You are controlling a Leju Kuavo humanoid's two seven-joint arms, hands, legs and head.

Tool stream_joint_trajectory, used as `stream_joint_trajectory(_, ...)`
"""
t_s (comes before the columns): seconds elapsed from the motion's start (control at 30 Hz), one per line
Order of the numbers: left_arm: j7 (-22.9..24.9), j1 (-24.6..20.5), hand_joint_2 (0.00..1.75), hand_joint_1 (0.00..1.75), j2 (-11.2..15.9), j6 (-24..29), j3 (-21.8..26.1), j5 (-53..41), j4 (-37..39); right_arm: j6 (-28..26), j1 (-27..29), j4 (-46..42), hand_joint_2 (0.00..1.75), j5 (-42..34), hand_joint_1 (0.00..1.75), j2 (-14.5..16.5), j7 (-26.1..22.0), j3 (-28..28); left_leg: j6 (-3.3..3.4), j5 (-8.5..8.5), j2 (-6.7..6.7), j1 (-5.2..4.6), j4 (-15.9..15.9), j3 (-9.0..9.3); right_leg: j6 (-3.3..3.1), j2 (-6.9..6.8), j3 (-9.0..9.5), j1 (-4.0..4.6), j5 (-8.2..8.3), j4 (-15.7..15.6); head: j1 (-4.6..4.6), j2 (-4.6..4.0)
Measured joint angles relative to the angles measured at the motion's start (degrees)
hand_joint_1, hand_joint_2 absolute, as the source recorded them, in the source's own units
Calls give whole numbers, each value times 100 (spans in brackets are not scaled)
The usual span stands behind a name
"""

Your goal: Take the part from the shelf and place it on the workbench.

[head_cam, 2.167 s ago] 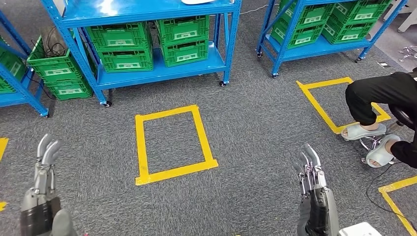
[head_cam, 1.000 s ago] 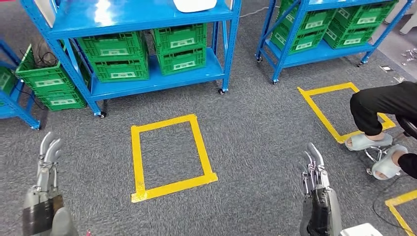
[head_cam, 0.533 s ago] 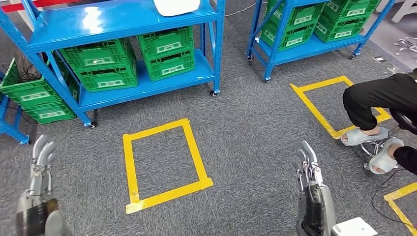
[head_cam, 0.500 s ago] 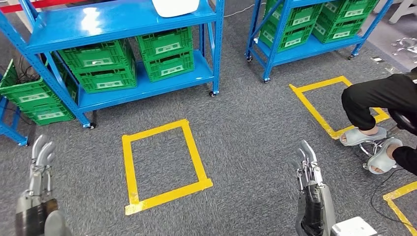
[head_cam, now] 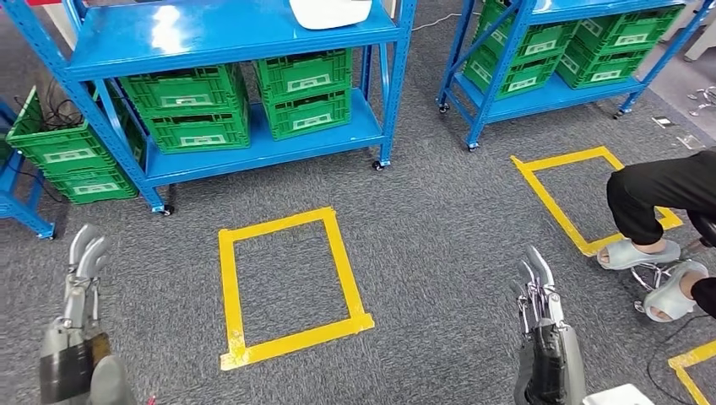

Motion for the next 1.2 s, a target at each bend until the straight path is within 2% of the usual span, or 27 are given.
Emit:
stream_joint_trajectory(0.03,1,-1,0,0,0,0,0,-1,0,0,-1,0,0,0,0,0,0,0,-9,-23,-3,-16,-8,36,-61,-13,141,26,175,-352,10,0)
stream_joint_trajectory(0.07,-1,0,0,0,0,0,-1,-3,0,0,-3,-1,0,1,0,0,-1,0,-25,-38,-3,-18,-20,58,-113,-26,261,53,276,-603,18,0)
stream_joint_trajectory(0.1,0,-2,0,0,0,0,-1,-4,1,0,-3,-2,0,1,0,-1,-2,0,-47,-44,-1,-15,-33,66,-153,-36,325,77,302,-721,22,0)
stream_joint_trajectory(0.17,0,-6,0,0,0,0,-1,-4,-2,0,1,-3,0,2,0,0,-5,0,-106,-39,8,-3,-68,82,-195,-34,384,96,317,-783,40,0)
stream_joint_trajectory(0.23,-3,-9,0,0,3,0,-2,-6,-9,0,1,-3,0,2,0,2,-8,1,-156,-91,8,-8,-4,55,-225,-28,477,64,361,-923,35,0)
stream_joint_trajectory(0.27,-7,-10,0,0,3,0,-2,-7,-12,0,0,-3,0,2,0,2,-8,1,-176,-176,5,-10,166,-29,-242,-31,534,41,376,-997,6,0)
stream_joint_trajectory(0.3,-7,-7,0,0,4,0,-3,-7,-13,0,-1,-2,0,2,0,2,-9,1,-193,-296,1,0,457,-190,-253,-34,581,24,378,-1042,-31,0)
stream_joint_trajectory(0.37,-4,-2,0,0,7,0,-5,-4,-11,0,0,0,0,1,0,2,-9,1,-226,-507,1,24,1159,-611,-269,-33,612,18,345,-1049,-100,0)
stream_joint_trajectory(0.4,-2,2,0,0,10,0,-5,-3,-10,0,2,1,0,0,0,2,-9,2,-236,-510,2,33,1363,-766,-265,-29,625,17,320,-1037,-126,0)
stream_joint_trajectory(0.43,-1,2,0,0,13,0,-5,-3,-9,0,3,2,0,0,0,2,-9,2,-241,-409,3,38,1361,-816,-254,-24,648,16,289,-1025,-150,0)
stream_joint_trajectory(0.47,0,2,0,0,15,0,-5,-3,-9,0,3,2,0,0,0,2,-9,2,-240,-222,4,41,1147,-749,-241,-16,683,14,254,-1013,-174,0)
stream_joint_trajectory(0.5,1,2,0,0,15,0,-5,-3,-10,0,4,3,0,0,0,2,-9,2,-235,-2,4,44,778,-589,-224,-10,725,13,213,-1003,-199,0)
stream_joint_trajectory(0.53,2,-1,0,0,16,0,-6,-3,-10,0,4,3,0,0,0,2,-9,2,-228,127,4,40,405,-405,-196,-5,745,23,164,-994,-222,0)
stream_joint_trajectory(0.6,1,-5,0,0,16,0,-7,-7,-13,0,2,3,0,-8,0,3,-10,2,-187,169,-2,22,-55,-116,-125,5,765,33,73,-990,-240,0)
stream_joint_trajectory(0.63,2,-6,0,0,16,0,-8,-12,-13,0,-3,3,0,-30,0,3,-16,2,-155,112,-8,11,-110,-79,-81,5,792,36,63,-970,-236,0)
stream_joint_trajectory(0.73,10,-12,0,0,18,0,-10,-24,-15,0,-33,1,0,-137,0,0,-75,4,-46,91,-22,31,-166,40,28,-2,837,15,31,-794,-199,0)
stream_joint_trajectory(0.8,11,-19,0,0,18,0,-11,-26,-22,0,-53,-2,0,-163,0,-2,-114,4,-2,69,-17,49,-191,136,100,-7,570,-6,-188,-342,-144,0)
stream_joint_trajectory(0.87,12,-23,0,0,18,0,-12,-28,-26,0,-63,-2,0,-141,0,-3,-106,5,9,33,-14,51,-194,168,152,-9,119,-38,-453,336,-87,0)
stream_joint_trajectory(0.9,14,-23,0,0,19,0,-13,-31,-26,0,-64,-1,0,-106,0,-4,-72,6,5,5,-15,51,-194,187,167,-10,-81,-55,-520,567,-69,0)
stream_joint_trajectory(0.93,17,-23,0,0,20,0,-14,-35,-26,0,-67,0,0,-51,0,-6,-20,7,-3,-31,-32,53,-194,221,176,-10,-203,-70,-500,628,-54,0)
stream_joint_trajectory(0.97,21,-23,0,0,20,0,-15,-40,-26,0,-71,1,0,17,0,-7,42,7,-18,-71,-59,56,-194,270,175,-10,-228,-83,-368,495,-40,0)
stream_joint_trajectory(1.03,30,-31,0,0,20,0,-16,-52,-26,0,-79,2,0,150,0,-9,145,8,-59,-158,-129,67,-200,363,159,44,-66,-101,169,-200,-15,0)
stream_joint_trajectory(1.07,33,-41,0,0,20,0,-17,-56,-25,0,-82,6,0,194,0,-10,177,9,-84,-194,-161,73,-203,407,140,104,12,-103,316,-491,-14,0)
stream_joint_trajectory(1.13,39,-66,0,0,21,0,-18,-58,-24,0,-87,12,0,240,0,-15,208,9,-147,-230,-232,85,-215,423,69,181,136,-85,374,-772,4,0)
stream_joint_trajectory(1.17,43,-71,0,0,21,0,-19,-58,-23,0,-94,16,0,252,0,-19,216,9,-185,-222,-265,86,-211,467,20,165,158,-69,329,-783,6,0)
stream_joint_trajectory(1.2,45,-75,0,0,22,0,-20,-61,-25,0,-104,15,0,266,0,-23,221,9,-219,-225,-279,90,-204,473,-36,124,234,-68,374,-827,10,0)
